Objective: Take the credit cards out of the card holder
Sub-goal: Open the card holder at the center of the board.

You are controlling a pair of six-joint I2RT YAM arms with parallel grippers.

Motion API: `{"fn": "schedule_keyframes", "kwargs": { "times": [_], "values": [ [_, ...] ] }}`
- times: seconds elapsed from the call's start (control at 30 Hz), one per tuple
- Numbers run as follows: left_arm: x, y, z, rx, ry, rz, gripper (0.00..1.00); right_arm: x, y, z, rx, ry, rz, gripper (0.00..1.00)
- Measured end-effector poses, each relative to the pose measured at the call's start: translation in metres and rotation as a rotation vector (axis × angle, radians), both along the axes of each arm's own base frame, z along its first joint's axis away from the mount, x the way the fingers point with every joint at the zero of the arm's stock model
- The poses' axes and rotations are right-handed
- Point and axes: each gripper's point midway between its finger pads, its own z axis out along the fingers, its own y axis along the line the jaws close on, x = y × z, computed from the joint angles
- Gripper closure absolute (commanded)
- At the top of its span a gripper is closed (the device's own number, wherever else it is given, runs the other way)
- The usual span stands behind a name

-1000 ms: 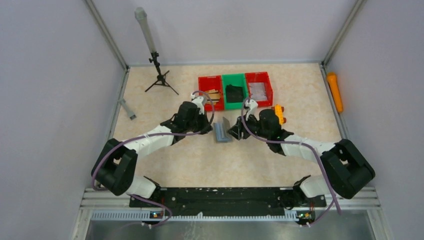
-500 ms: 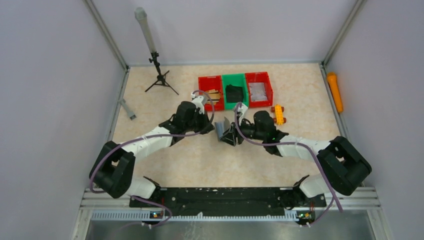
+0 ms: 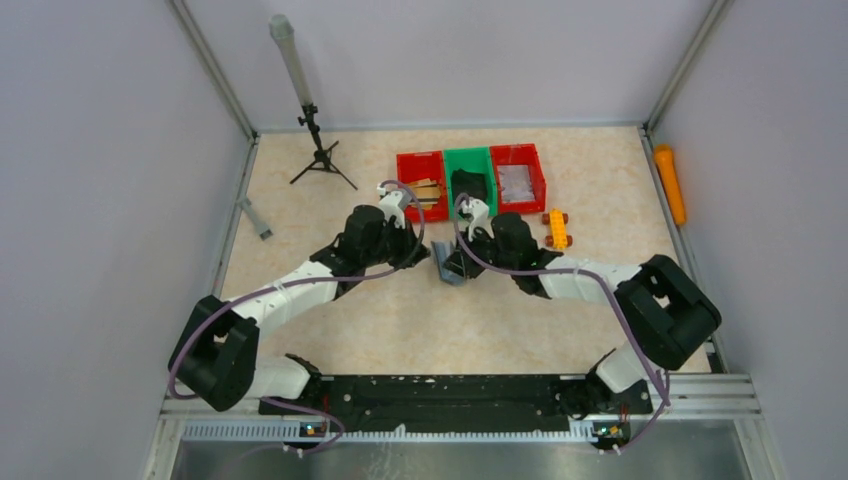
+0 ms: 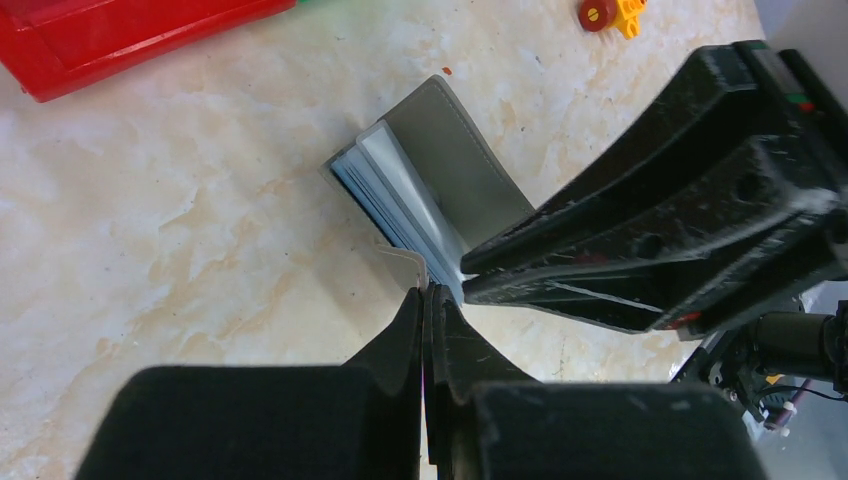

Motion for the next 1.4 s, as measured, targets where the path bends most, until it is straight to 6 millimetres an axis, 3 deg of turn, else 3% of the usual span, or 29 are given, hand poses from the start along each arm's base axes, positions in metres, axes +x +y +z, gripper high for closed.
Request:
{"fn": "schedule_keyframes", "kwargs": {
  "times": [0.17,0.5,0.67,1.1,1.4],
  "values": [
    [0.0,0.0,0.0,-0.001,0.001,-0.003,1.0,0.005,-0.004,-0.02,-0.064,0.049,-0.035,0.94],
    [0.0,0.0,0.0,-0.001,0.001,-0.002,1.0,0.022,-0.014,-0.045,-0.19,0.099,-0.131,0.94],
    [0.002,0.002,-0.007,0.022,0.018,0.016,1.0,0.036,-0.031,-0.058,-0.288,0.1,-0.236,0.94],
    [0.013,0.019,-0.032,0.142,0.084,0.115,1.0,0.052,-0.069,-0.062,-0.419,0.06,-0.424,0.88],
    [0.02,0.024,-0.046,0.206,0.13,0.148,1.0,0.054,-0.077,-0.071,-0.48,0.078,-0.451,0.78]
  ]
}}
